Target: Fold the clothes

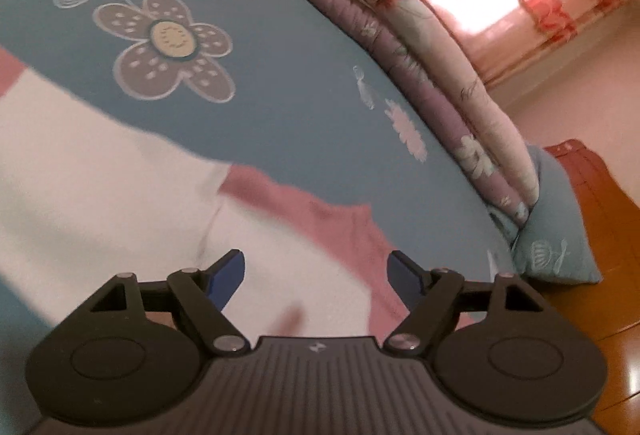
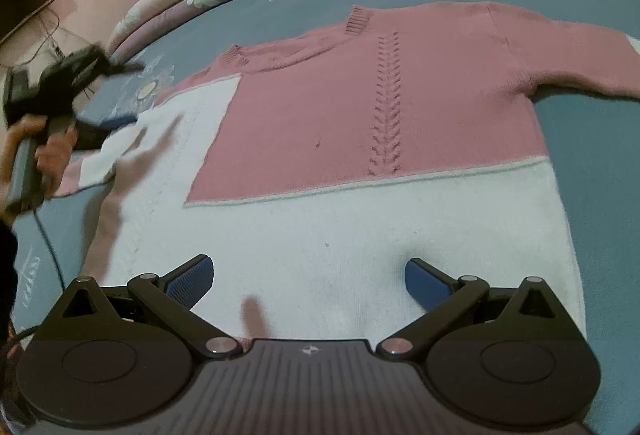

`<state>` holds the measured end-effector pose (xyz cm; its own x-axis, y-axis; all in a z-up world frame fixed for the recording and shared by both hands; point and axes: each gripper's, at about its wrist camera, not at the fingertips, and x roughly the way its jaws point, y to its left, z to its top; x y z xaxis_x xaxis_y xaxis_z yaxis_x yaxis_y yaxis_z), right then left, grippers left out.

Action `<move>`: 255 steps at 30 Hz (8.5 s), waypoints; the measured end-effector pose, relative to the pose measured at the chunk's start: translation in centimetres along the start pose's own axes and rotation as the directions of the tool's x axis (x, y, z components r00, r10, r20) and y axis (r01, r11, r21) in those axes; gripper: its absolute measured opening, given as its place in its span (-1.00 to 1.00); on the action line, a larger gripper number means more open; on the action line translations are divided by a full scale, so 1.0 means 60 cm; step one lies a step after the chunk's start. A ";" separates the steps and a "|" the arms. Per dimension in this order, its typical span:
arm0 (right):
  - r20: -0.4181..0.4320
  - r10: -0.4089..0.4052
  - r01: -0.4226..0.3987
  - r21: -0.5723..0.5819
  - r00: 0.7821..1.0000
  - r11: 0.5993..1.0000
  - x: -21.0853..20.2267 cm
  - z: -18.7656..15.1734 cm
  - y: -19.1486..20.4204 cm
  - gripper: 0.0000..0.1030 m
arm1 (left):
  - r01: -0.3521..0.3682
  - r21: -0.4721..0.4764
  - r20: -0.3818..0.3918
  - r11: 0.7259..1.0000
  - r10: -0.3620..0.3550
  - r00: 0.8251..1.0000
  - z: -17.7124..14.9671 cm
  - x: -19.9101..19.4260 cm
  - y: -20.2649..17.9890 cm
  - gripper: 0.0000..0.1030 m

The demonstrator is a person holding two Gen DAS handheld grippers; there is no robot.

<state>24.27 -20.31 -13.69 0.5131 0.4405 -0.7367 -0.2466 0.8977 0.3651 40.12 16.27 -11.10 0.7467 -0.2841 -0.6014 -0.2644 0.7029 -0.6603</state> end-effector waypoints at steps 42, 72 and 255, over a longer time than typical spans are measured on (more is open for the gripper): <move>0.012 -0.048 0.049 -0.147 0.999 0.988 0.004 -0.011 0.022 1.00 | -0.147 0.187 -0.080 0.971 0.164 0.983 0.099 0.026 0.008 0.47; 0.032 -0.109 0.114 -0.229 0.994 0.967 0.014 -0.025 0.046 1.00 | -0.236 -0.370 0.164 0.899 0.313 0.935 0.047 -0.292 0.347 0.30; 0.113 -0.160 0.190 -0.351 0.981 0.917 0.026 -0.047 0.075 1.00 | -0.333 0.118 0.144 0.936 0.315 0.938 0.169 -0.216 0.251 0.56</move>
<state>21.64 -15.59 -14.81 0.6354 0.2873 -0.7167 -0.4167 0.9090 -0.0051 32.67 37.16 -8.69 0.7051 0.0491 -0.7074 -0.4237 0.8291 -0.3648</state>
